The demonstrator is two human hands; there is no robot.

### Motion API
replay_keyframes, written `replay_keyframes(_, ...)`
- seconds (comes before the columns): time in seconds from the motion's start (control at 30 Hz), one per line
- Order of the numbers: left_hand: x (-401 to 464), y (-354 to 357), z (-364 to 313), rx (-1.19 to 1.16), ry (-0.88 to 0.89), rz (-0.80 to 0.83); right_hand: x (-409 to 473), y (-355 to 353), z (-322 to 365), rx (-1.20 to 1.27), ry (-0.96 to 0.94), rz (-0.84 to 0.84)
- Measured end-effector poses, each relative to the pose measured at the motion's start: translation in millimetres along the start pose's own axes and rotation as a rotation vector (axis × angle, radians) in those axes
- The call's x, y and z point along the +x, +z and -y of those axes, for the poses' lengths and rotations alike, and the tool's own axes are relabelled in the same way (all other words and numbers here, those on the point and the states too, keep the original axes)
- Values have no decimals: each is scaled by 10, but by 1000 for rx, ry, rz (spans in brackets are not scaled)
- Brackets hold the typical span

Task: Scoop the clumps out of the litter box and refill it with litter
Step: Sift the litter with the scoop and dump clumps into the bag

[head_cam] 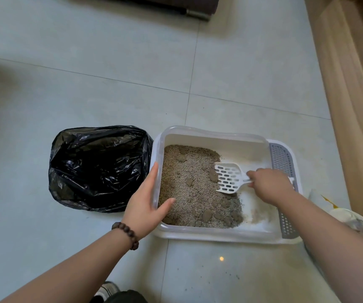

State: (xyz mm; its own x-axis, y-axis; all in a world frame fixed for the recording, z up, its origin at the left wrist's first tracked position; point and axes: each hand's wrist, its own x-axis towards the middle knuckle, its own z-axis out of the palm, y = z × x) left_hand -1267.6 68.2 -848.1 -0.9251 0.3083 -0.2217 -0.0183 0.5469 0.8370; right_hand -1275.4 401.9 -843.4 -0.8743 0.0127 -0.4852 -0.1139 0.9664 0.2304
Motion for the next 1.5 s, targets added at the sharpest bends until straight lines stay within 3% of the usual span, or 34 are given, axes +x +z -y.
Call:
replay_keyframes(0.43, 130, 66, -54, -22, -26, -30, 376, -127, 889, 529, 125, 14)
replay_keyframes(0.6, 122, 51, -68, -27, -23, -29, 245, -72, 888, 702, 202, -65)
replay_keyframes(0.87, 110, 38, -79, -46, -42, -25, -191, 26, 531, 482, 182, -62)
replay_keyframes(1.13, 105, 31, -92, -30, -51, -30, -265, 5, 486, 518, 194, -36)
replay_keyframes(1.27, 94, 28, -115, -35, -56, -24, -245, -18, 466, 382, 132, -48)
replay_keyframes(1.5, 102, 35, -100, -32, -46, -25, -167, -21, 309, 480, 235, -47)
